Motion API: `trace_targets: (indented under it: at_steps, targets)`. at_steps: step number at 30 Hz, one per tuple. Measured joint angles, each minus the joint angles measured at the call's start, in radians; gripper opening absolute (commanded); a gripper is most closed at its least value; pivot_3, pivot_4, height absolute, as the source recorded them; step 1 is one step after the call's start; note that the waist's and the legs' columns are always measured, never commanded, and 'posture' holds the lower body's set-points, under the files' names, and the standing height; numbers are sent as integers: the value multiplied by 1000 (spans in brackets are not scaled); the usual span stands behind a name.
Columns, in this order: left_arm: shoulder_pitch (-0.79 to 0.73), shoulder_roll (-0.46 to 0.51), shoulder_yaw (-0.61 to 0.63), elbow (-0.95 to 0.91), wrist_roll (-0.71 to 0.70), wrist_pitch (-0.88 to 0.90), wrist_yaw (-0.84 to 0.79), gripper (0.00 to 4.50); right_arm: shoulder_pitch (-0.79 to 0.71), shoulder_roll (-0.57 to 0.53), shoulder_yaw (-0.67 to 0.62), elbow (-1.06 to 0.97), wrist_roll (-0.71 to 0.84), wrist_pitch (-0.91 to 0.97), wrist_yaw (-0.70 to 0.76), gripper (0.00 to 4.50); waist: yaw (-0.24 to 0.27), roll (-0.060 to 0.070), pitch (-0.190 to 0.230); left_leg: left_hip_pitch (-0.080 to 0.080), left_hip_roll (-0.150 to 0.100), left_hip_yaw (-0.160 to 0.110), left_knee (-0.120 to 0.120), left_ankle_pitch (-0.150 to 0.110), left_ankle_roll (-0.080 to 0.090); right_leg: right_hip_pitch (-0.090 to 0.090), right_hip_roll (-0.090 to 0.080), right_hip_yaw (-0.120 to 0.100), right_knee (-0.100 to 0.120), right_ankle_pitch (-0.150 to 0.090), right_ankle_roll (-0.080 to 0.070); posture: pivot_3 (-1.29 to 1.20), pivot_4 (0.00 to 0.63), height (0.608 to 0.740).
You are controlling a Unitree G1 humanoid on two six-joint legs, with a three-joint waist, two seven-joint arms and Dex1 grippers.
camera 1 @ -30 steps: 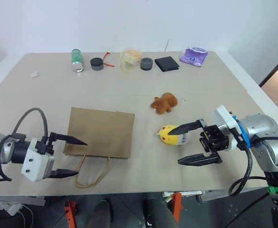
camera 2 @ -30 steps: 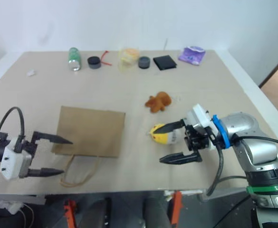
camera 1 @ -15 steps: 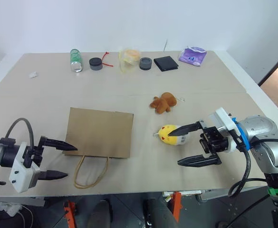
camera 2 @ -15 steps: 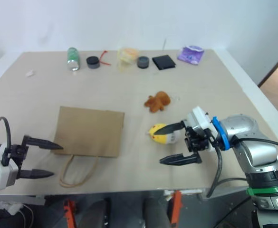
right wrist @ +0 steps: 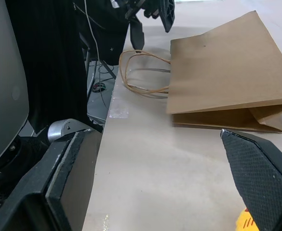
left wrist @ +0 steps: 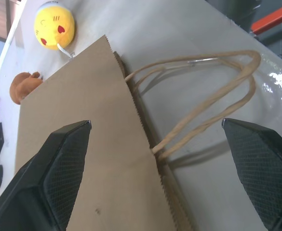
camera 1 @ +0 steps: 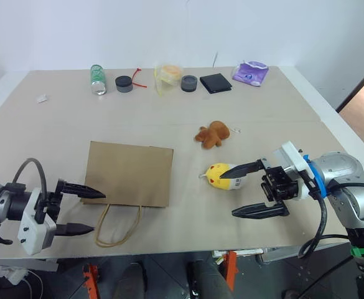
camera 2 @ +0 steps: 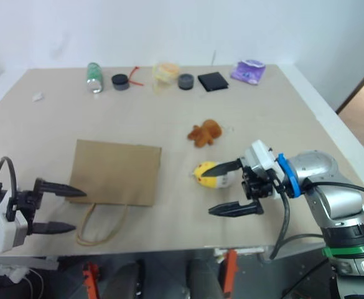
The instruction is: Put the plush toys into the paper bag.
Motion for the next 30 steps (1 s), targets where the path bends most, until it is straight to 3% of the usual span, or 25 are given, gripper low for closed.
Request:
trace_targets:
  at_steps: [30]
  targets:
    - [34,-10,-55,9,6,-99,217,4500,9,12,24,-21,0,20,-29,4416,0,0,0,1,1,5,0,0,0,-1,0,5,0,1,1,0,150,740]
